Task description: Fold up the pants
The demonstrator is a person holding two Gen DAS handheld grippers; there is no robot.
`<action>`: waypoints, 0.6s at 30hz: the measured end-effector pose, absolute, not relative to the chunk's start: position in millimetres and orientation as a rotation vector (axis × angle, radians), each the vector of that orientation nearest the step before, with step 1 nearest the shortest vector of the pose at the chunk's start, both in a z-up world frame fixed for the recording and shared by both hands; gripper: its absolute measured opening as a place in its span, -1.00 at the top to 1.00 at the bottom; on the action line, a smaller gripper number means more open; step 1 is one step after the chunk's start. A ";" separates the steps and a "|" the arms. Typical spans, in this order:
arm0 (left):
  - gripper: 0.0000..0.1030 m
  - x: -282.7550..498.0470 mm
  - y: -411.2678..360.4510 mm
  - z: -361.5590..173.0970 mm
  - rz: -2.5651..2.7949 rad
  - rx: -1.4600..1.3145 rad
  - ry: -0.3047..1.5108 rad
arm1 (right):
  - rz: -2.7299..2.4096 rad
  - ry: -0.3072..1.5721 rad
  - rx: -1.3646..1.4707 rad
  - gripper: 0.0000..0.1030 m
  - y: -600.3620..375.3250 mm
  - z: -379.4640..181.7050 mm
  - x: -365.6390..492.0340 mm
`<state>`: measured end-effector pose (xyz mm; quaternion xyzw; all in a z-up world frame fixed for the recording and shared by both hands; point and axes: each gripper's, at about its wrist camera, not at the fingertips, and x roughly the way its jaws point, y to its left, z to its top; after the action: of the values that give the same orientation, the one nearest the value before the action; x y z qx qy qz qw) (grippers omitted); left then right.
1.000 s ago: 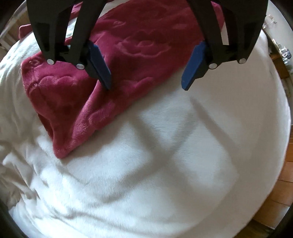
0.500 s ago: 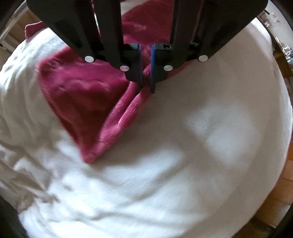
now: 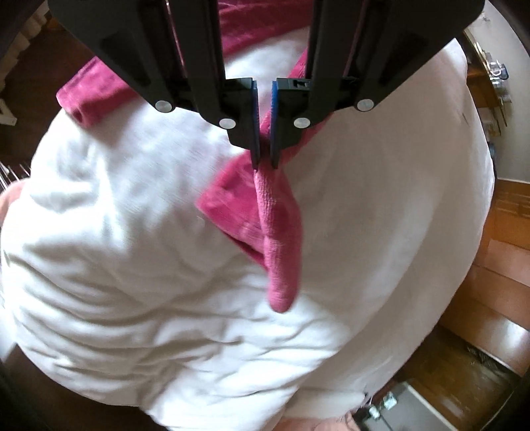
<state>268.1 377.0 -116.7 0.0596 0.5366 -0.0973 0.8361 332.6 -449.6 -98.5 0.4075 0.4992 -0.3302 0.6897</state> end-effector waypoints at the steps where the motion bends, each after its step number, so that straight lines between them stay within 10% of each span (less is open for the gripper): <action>1: 0.78 261.9 379.1 -114.6 -0.219 0.131 1.129 | -0.745 1.103 0.912 0.91 -442.1 -93.5 320.2; 18: 0.78 174.4 412.7 -118.8 -0.352 0.199 1.120 | -0.869 0.951 0.938 1.00 -408.6 -87.8 139.9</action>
<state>174.4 412.7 -118.8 0.0937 0.5275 -0.1660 0.8279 139.9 -408.6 -87.8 0.4208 0.4267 -0.3900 0.6991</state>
